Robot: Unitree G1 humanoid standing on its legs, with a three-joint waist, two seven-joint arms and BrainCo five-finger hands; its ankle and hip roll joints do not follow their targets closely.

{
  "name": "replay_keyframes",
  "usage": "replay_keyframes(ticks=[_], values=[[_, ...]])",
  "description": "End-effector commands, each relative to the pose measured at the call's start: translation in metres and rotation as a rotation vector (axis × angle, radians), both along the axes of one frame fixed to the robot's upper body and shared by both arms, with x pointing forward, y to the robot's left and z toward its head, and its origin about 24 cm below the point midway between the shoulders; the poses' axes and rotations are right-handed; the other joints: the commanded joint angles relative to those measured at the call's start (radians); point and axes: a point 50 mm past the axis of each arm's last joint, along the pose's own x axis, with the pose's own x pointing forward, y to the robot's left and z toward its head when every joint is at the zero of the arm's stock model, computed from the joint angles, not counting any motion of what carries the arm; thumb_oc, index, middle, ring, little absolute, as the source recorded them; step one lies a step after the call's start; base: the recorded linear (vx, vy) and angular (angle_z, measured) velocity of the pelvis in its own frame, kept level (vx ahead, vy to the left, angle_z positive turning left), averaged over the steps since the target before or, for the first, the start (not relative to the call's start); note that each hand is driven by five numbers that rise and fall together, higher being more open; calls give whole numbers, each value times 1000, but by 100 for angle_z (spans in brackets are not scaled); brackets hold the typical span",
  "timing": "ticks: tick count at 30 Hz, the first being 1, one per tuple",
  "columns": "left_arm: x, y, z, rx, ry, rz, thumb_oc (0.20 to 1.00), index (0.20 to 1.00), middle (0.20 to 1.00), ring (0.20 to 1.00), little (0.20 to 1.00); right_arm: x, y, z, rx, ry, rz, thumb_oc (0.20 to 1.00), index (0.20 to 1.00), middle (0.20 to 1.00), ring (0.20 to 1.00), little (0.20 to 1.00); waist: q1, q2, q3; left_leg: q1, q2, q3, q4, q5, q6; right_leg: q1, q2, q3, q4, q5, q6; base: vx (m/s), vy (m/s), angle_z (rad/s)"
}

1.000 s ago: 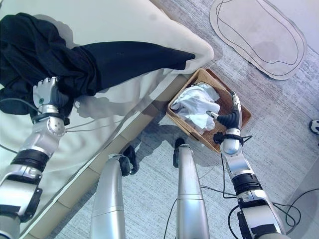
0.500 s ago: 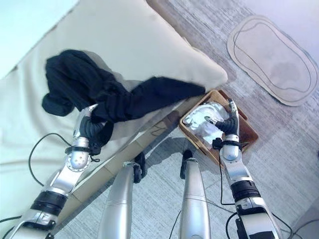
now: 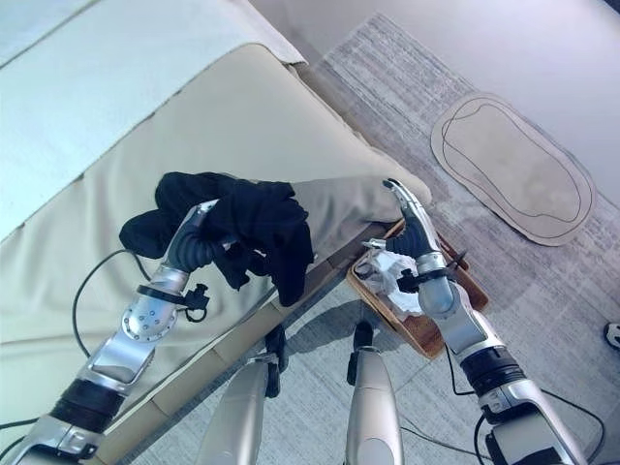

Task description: Pick up clothes into the bucket

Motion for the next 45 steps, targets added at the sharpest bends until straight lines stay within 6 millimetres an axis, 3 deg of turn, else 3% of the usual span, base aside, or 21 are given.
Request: replay_keyframes(ticks=[1,7,16,24,26,30,31,32,33,43,45], values=[[-18,-26,45,-85,-163,-270,200,200,200,200,200,-9,36,15,-91,-31,251,1000,1000,1000,1000,1000,2,-9,-80,59,36,-20,-73,9,-32,96,-39,-12,-270,230,65,82,-32,0],[-24,-35,53,-50,-145,-391,200,200,200,200,200,-23,65,3,59,148,459,1000,1000,1000,1000,1000,11,-9,-109,209,50,-12,-181,35,-50,231,-30,-41,-345,240,78,97,-28,-3],[-33,-55,52,-98,-115,-523,200,200,200,200,200,-30,97,-14,181,274,560,1000,1000,1000,1000,1000,16,-2,-146,331,56,-1,-229,23,-51,340,-15,-57,-382,229,80,95,-18,0],[-33,-68,44,-162,-64,-567,200,200,200,200,200,-33,112,-36,341,398,537,1000,1000,1000,1000,1000,13,1,-191,397,69,7,-259,20,-55,405,-2,-58,-418,223,78,68,-14,-1],[-35,-74,44,-213,-49,-590,200,200,200,200,200,-32,124,-44,419,431,501,1000,1000,1000,1000,1000,16,3,-211,416,73,11,-264,17,-56,430,2,-63,-440,223,75,69,-17,-3],[-38,-80,46,-259,-31,-628,200,200,200,200,200,-32,134,-47,424,441,495,1000,1000,1000,1000,1000,22,5,-232,437,76,12,-271,13,-59,457,7,-68,-456,221,73,44,-11,-1],[-38,-81,46,-261,-31,-636,200,200,200,200,200,-32,135,-48,416,442,496,749,749,749,749,749,23,4,-234,443,76,12,-272,12,-59,466,8,-69,-459,220,72,0,0,0],[-38,-82,47,-263,-34,-641,200,200,200,200,200,-32,136,-50,415,455,495,338,338,338,338,338,22,1,-240,441,73,12,-272,20,-57,465,6,-68,-460,227,70,0,0,0],[-38,-84,48,-265,-32,-646,200,200,200,200,200,-33,136,-52,414,466,492,200,200,200,200,200,22,0,-244,446,74,10,-273,19,-57,471,6,-69,-462,226,69,0,0,0],[-36,-76,63,-302,-89,-624,200,200,200,200,200,-35,106,-85,401,550,320,200,200,200,200,200,20,-3,-277,474,79,13,-280,14,-58,498,13,-69,-474,223,68,14,-1,0],[-33,-64,63,-298,-104,-557,200,200,200,200,200,-40,76,-95,413,565,223,200,200,200,200,200,13,-4,-286,483,81,16,-286,15,-59,505,15,-71,-477,224,68,16,0,0]])
